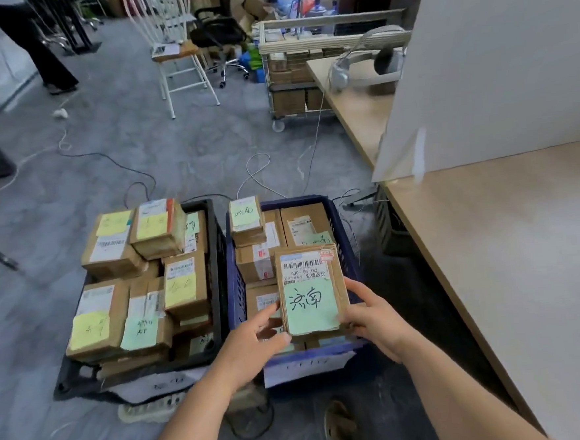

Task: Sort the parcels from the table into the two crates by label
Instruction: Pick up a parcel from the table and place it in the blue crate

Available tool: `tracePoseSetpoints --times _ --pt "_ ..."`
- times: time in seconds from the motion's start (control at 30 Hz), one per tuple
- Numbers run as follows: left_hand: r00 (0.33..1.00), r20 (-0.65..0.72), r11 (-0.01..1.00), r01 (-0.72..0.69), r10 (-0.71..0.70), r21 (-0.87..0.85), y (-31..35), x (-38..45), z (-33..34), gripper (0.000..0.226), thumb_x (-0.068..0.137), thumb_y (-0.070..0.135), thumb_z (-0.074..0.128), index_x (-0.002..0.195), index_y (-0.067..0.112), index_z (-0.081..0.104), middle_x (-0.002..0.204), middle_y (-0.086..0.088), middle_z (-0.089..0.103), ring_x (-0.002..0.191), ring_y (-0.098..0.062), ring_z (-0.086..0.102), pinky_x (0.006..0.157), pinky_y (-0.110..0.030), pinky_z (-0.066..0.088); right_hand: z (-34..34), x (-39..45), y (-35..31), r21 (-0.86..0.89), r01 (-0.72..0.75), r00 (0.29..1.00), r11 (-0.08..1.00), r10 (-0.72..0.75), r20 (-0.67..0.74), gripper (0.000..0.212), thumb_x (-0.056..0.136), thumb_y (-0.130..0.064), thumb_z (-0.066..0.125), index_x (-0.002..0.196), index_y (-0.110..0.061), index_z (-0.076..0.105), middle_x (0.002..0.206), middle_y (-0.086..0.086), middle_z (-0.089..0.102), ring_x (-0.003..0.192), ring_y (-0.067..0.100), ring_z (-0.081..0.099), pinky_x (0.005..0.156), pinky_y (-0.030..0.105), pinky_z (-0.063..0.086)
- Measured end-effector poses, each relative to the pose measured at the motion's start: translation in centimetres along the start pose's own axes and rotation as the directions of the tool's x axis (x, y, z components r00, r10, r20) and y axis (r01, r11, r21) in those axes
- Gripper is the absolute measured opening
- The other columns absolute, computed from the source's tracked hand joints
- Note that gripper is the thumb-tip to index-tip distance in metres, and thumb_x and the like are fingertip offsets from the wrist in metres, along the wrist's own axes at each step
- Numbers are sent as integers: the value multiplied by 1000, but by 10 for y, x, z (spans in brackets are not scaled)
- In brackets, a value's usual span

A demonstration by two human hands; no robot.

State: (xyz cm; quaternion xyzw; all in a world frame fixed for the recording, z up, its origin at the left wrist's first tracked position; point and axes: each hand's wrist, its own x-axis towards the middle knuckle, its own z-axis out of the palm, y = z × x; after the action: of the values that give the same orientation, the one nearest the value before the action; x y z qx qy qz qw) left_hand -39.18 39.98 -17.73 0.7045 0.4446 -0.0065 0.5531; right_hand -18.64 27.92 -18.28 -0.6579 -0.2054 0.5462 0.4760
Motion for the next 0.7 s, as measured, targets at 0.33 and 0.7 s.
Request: tracePoseSetpoints --times 0.33,0.7 --pt "998 -36 999 51 -51 5 43 119 -7 62 94 28 57 148 38 26 146 7 42 113 2 41 94 -21 35 -46 125 -35 -24 -45 999 999 45 -2 66 88 -6 65 143 -33 41 100 1 76 93 19 73 76 32 58" --pt "989 -141 964 2 37 265 22 237 -48 54 99 38 45 148 39 25 153 9 32 140 -12 25 110 -35 28 -39 257 -38 0 -98 994 995 97 -52 68 85 -7 67 145 -31 43 115 0 71 108 30 66 98 43 52"
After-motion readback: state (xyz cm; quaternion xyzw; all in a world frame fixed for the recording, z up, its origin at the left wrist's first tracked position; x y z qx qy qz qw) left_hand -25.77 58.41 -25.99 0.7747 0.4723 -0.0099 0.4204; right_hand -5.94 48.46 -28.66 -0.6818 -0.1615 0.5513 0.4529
